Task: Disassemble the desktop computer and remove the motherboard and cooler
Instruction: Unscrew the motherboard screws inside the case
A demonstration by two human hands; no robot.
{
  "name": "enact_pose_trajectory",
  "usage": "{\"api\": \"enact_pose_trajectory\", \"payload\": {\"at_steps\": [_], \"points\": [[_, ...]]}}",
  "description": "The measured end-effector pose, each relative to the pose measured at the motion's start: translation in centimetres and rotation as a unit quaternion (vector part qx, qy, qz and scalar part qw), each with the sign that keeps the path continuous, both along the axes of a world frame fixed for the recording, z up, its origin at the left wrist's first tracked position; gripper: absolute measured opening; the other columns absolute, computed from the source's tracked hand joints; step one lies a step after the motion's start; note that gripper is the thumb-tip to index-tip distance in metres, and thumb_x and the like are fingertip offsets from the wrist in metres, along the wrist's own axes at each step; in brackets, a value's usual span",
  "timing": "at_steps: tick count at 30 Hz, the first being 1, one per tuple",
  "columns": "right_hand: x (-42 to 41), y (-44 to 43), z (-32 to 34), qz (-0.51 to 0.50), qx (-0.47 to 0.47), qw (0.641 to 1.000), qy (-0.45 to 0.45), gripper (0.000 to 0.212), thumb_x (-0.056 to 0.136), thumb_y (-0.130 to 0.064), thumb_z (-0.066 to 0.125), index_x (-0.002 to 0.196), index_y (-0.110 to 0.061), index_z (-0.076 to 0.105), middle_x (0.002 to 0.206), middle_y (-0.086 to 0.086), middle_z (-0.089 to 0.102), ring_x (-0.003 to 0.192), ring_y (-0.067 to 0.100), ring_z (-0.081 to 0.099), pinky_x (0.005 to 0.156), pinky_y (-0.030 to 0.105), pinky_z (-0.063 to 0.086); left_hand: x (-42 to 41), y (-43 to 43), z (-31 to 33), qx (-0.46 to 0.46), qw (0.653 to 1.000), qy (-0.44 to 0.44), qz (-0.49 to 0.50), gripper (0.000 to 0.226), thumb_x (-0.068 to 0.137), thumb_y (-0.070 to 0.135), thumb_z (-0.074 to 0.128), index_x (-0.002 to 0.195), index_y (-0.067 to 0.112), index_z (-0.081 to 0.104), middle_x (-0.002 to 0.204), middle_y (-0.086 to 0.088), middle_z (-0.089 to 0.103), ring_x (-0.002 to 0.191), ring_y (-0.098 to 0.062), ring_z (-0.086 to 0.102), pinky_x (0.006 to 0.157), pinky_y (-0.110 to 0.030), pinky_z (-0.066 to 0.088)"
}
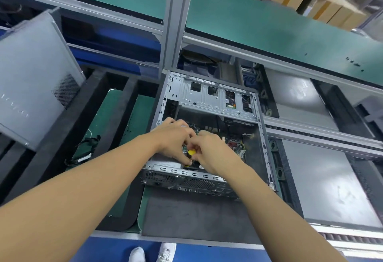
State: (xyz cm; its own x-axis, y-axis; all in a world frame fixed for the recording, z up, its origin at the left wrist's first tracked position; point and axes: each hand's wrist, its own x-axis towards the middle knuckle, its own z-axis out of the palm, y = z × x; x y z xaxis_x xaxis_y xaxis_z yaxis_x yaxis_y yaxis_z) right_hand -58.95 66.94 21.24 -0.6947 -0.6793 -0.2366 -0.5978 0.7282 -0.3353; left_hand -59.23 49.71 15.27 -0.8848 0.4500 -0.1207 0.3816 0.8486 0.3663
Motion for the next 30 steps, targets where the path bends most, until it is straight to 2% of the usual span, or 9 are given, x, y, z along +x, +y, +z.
{"api": "enact_pose_trajectory", "payload": {"at_steps": [3,6,8,12,16,20,23,26,30], "points": [[0.1,-0.2,0.1,-0.021,-0.021,0.999,-0.022,0.021,0.086,-0.020,0.070,0.107,-0.024,0.070,0.093,-0.004,0.045,0.086,0.018,0.053,0.081,0.027,0.043,0.1,0.2,0.0,-0.002,1.000,0.023,0.008,0.035,0.060,0.071,0.059,0.071,0.038,0.058,0.112,0.030,0.052,0.123,-0.005,0.033,0.105,-0.037,0.023],[0.3,-0.7,0.4,-0.084,-0.049,0.995,-0.015,0.021,0.084,-0.038,0.072,0.094,-0.022,0.061,0.089,-0.001,0.056,0.082,0.017,0.054,0.070,0.030,0.042,0.2,0.3,0.0,-0.009,0.999,0.022,0.022,0.045,0.055,0.076,0.054,0.077,0.037,0.056,0.103,0.021,0.058,0.121,-0.008,0.037,0.101,-0.039,0.028],[0.4,-1.1,0.2,-0.104,-0.023,0.994,0.002,0.019,0.088,-0.031,0.069,0.088,-0.015,0.060,0.090,0.006,0.063,0.081,0.021,0.057,0.065,0.029,0.039,0.1,0.4,0.1,-0.014,0.999,0.027,0.018,0.050,0.054,0.084,0.053,0.073,0.037,0.057,0.104,0.023,0.059,0.119,-0.007,0.037,0.101,-0.038,0.028],[0.5,-1.2,0.2,-0.082,-0.018,0.996,0.004,0.004,0.088,-0.013,0.068,0.089,-0.015,0.064,0.097,0.003,0.055,0.088,0.022,0.056,0.072,0.026,0.036,0.0,0.2,0.1,-0.002,1.000,0.014,0.010,0.066,0.057,0.083,0.061,0.103,0.036,0.063,0.116,0.026,0.055,0.125,-0.003,0.033,0.107,-0.036,0.023],[0.3,-0.4,0.3,-0.063,-0.009,0.998,-0.005,0.017,0.089,-0.007,0.064,0.103,-0.016,0.068,0.099,-0.002,0.047,0.092,0.018,0.048,0.080,0.026,0.036,-0.2,-0.2,0.1,0.013,1.000,0.003,-0.003,0.033,0.065,0.069,0.065,0.070,0.037,0.056,0.121,0.030,0.052,0.128,-0.003,0.029,0.105,-0.034,0.019],[0.6,0.0,0.3,-0.096,-0.046,0.994,-0.022,0.011,0.090,-0.018,0.063,0.099,-0.018,0.057,0.099,-0.001,0.046,0.092,0.021,0.050,0.086,0.034,0.045,-0.1,0.4,-0.2,-0.003,1.000,0.025,0.017,0.040,0.061,0.072,0.058,0.080,0.036,0.057,0.103,0.025,0.059,0.121,-0.003,0.037,0.103,-0.038,0.026],[0.5,-0.3,0.6,-0.132,-0.029,0.991,-0.007,0.020,0.089,-0.032,0.069,0.090,-0.015,0.056,0.100,0.003,0.052,0.089,0.023,0.056,0.078,0.036,0.048,-0.1,0.5,0.0,-0.019,0.999,0.032,0.015,0.041,0.059,0.075,0.053,0.071,0.036,0.058,0.093,0.031,0.052,0.115,-0.003,0.038,0.100,-0.040,0.029],[0.7,-0.8,0.6,-0.122,-0.024,0.992,0.001,0.015,0.089,-0.021,0.069,0.086,-0.011,0.059,0.102,0.010,0.060,0.088,0.026,0.059,0.072,0.033,0.046,-0.1,0.4,-0.1,-0.015,1.000,0.026,0.005,0.043,0.055,0.081,0.052,0.073,0.042,0.056,0.101,0.033,0.048,0.117,-0.002,0.035,0.102,-0.037,0.027],[0.9,-0.7,0.5,-0.086,-0.040,0.995,0.001,0.009,0.088,-0.012,0.069,0.096,-0.011,0.065,0.098,0.002,0.051,0.089,0.021,0.050,0.077,0.030,0.041,-0.2,-0.1,0.1,0.009,1.000,-0.017,-0.003,0.040,0.055,0.079,0.056,0.072,0.043,0.054,0.118,0.029,0.052,0.126,-0.002,0.030,0.106,-0.035,0.022]]}}
